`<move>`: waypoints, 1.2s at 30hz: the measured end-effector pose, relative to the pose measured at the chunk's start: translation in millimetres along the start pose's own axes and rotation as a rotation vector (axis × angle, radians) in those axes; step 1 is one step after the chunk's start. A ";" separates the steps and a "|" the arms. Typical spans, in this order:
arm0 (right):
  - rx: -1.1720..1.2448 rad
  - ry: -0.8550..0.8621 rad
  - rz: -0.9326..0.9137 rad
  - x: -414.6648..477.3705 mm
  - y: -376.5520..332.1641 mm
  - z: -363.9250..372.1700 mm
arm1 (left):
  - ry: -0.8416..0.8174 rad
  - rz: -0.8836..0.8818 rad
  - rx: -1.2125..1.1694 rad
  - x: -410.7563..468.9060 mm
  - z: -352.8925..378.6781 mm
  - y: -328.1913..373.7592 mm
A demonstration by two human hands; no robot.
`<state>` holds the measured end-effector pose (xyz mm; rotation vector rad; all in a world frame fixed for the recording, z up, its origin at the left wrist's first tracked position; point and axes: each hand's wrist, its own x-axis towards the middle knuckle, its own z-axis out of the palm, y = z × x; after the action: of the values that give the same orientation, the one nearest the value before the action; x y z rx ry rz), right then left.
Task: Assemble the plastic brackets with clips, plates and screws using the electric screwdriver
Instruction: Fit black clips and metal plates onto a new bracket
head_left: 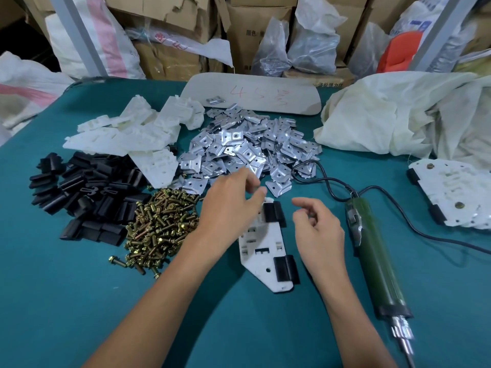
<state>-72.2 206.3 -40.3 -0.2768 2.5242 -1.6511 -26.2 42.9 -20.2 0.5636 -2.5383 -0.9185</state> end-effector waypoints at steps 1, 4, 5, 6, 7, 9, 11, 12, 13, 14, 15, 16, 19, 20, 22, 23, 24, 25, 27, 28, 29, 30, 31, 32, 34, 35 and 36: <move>-0.006 -0.016 0.002 -0.3 0.3 1.8 | 0.017 0.012 0.005 9.0 4.6 3.7; -0.012 -0.033 -0.001 -0.9 1.9 1.8 | 0.018 0.046 0.091 33.8 23.5 17.2; -0.002 -0.030 0.004 0.0 2.6 1.4 | 0.013 0.058 0.149 40.2 29.7 20.3; 0.011 -0.026 0.013 1.2 3.3 0.8 | 0.015 0.072 0.213 45.3 35.3 22.3; 0.022 -0.019 0.022 2.3 3.8 0.2 | 0.023 0.086 0.270 49.4 39.9 23.1; 0.033 -0.013 0.035 3.3 4.4 -0.6 | 0.050 0.105 0.341 54.5 45.9 22.7; 0.033 -0.032 0.043 2.8 4.1 0.0 | 0.077 0.112 0.374 57.2 47.9 21.0; 0.030 -0.041 0.045 2.7 3.8 0.3 | 0.079 0.107 0.381 58.2 47.8 20.4; 0.025 -0.045 0.046 3.0 3.7 0.4 | 0.072 0.098 0.380 59.2 46.9 20.0; 0.021 -0.047 0.046 3.4 3.5 0.4 | 0.060 0.085 0.368 60.0 45.3 19.8; 0.019 -0.047 0.047 3.8 3.2 0.4 | 0.044 0.075 0.344 60.3 42.9 19.7; 0.020 -0.048 0.048 3.8 2.8 0.2 | 0.028 0.070 0.317 59.7 39.8 19.5; 0.025 -0.049 0.048 3.3 2.0 -0.4 | 0.001 0.096 0.262 52.9 26.5 16.7; 0.024 -0.051 0.049 3.1 1.9 -0.5 | 0.004 0.110 0.246 48.6 20.6 14.6; 0.015 -0.060 0.047 3.0 1.9 -0.9 | 0.023 0.130 0.213 38.2 7.6 8.0; 0.007 -0.064 0.045 3.2 2.0 -1.2 | 0.032 0.132 0.192 32.6 0.8 3.7; -0.003 -0.068 0.043 3.1 2.4 -1.2 | 0.035 0.124 0.161 25.9 -6.2 -1.0; -0.014 -0.071 0.040 3.3 2.8 -1.0 | 0.033 0.111 0.119 18.7 -12.9 -5.6; -0.034 -0.080 0.039 3.5 2.9 -0.5 | 0.015 0.099 0.034 3.2 -23.1 -13.1; -0.047 -0.086 0.036 3.4 2.5 0.3 | -0.003 0.103 0.011 -4.3 -26.1 -15.8; -0.063 -0.093 0.029 3.1 2.0 1.3 | -0.027 0.111 0.005 -11.0 -27.1 -18.1; -0.081 -0.101 0.018 2.7 1.6 2.3 | -0.055 0.121 0.010 -16.6 -26.4 -20.1; -0.102 -0.111 0.003 2.2 1.3 3.2 | -0.083 0.131 0.018 -20.8 -24.5 -22.1; -0.123 -0.122 -0.013 1.6 1.1 4.1 | -0.109 0.137 0.024 -23.6 -22.1 -24.1; -0.147 -0.142 -0.038 0.6 1.0 4.8 | -0.149 0.146 0.029 -26.1 -18.0 -27.4; -0.145 -0.149 -0.039 0.9 1.0 4.9 | -0.158 0.151 0.023 -26.5 -16.7 -28.8; -0.140 -0.154 -0.032 1.3 1.1 4.8 | -0.158 0.155 0.009 -27.0 -15.5 -30.0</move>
<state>-72.7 202.2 -43.3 -0.4423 2.5340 -1.4057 11.1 26.8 -34.9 0.3010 -2.6828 -0.9289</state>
